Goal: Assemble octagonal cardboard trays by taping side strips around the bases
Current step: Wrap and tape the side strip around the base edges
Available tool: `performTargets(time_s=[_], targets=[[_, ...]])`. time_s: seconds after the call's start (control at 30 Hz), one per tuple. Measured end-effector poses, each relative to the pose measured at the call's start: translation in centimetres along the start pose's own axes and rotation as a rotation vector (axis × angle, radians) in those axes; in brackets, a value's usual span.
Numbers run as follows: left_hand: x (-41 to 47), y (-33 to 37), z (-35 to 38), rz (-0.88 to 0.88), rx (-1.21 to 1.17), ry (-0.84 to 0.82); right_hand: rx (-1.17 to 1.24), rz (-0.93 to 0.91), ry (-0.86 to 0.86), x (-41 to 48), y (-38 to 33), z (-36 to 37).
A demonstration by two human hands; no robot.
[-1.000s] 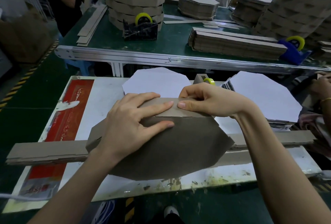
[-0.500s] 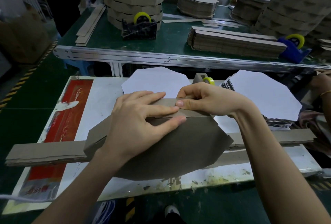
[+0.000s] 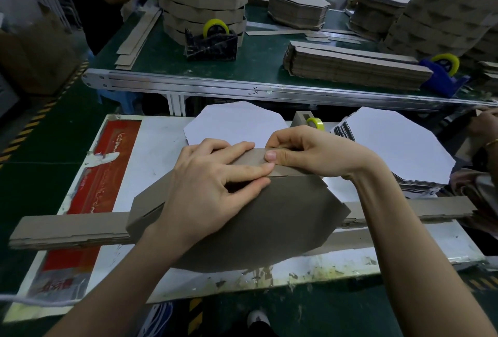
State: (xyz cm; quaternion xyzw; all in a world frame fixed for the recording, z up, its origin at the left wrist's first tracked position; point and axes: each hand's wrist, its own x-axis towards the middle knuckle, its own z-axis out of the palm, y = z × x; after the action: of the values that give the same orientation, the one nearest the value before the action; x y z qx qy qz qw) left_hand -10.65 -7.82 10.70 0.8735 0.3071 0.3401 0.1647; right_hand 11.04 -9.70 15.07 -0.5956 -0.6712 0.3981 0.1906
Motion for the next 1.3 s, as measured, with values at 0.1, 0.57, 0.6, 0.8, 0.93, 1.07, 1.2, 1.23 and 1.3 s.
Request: performTargets(time_s=[0.1,0.57,0.6,0.8,0.93,1.07,1.2,1.23,1.3], targets=[[0.0,0.3,-0.6,-0.01,-0.014,-0.066,0.019,-0.003,-0.006,-0.1,0.1,0.0],[0.4,1.3,-0.2,-0.032,-0.03,0.005,0.017,-0.041,0.023,-0.4,0.2,0.2],[0.4,1.3,-0.3,-0.031,-0.026,-0.01,0.011,-0.044,0.027,-0.5,0.2,0.2],[0.8,0.9,-0.8,-0.115,-0.072,-0.12,0.03,-0.025,0.004,-0.6,0.7,-0.1],[1.2,1.5,-0.3,-0.183,0.005,-0.071,0.069,-0.011,-0.037,-0.4,1.2,-0.6],[1.7,1.4,-0.1,-0.223,0.028,-0.114,0.056,-0.011,0.053,0.7,2.8,-2.3],[1.9,1.4,0.0,-0.272,0.024,-0.121,0.254,0.288,0.645,4.0,8.3,-4.5],[2.0,1.7,0.2,-0.278,0.03,-0.115,0.272,0.399,0.711,4.8,10.2,-5.0],[2.3,2.3,0.6,-0.283,0.049,-0.098,0.259,0.574,0.725,5.9,14.4,-5.6]])
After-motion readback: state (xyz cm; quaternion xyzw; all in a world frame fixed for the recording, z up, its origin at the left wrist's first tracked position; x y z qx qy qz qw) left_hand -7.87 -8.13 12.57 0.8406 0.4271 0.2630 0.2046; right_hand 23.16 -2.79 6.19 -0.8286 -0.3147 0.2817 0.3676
